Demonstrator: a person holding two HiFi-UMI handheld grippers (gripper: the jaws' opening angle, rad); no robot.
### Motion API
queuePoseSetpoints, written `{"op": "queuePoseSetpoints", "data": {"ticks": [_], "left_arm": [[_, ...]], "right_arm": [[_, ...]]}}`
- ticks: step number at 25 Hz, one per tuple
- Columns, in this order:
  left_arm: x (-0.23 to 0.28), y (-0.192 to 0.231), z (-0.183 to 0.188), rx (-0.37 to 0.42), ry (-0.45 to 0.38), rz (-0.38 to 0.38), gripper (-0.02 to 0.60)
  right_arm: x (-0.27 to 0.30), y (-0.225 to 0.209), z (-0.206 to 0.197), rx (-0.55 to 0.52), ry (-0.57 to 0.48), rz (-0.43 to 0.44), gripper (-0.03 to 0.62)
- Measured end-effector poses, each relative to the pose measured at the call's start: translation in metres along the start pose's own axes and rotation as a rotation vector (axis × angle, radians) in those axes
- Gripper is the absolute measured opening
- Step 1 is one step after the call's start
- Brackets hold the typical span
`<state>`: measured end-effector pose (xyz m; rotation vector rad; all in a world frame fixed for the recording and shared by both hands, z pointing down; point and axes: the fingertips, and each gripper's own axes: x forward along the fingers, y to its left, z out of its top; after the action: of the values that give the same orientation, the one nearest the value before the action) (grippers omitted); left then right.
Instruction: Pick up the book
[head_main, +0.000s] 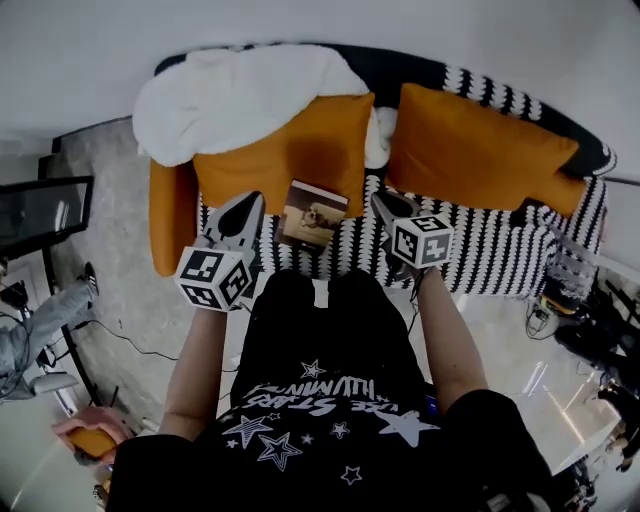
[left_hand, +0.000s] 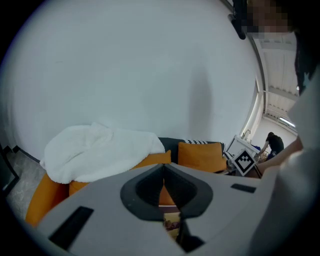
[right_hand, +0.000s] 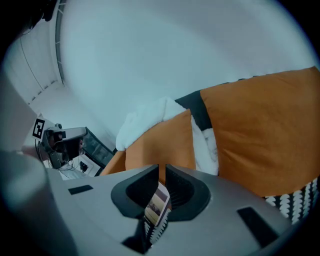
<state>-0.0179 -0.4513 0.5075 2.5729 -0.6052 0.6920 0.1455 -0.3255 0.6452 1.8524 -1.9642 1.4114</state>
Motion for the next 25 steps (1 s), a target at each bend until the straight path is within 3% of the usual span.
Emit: {"op": "queuePoseSetpoints", "data": {"ticks": [9,18,25], "left_arm": [[0.035,0.012,-0.034,-0.011,0.067,-0.011,0.009],[0.054,0.023,-0.074,-0.033,0.107,-0.010,0.009],[0.054,0.036,-0.097,-0.040,0.132,0.011,0.009]], "right_arm": [[0.031,-0.010,-0.032,0.005,0.067,0.062,0.035],[0.069,-0.005,-0.074,-0.019,0.176,0.203,0.236],[0.095,-0.011,-0.094,-0.027,0.233,0.261,0.276]]}}
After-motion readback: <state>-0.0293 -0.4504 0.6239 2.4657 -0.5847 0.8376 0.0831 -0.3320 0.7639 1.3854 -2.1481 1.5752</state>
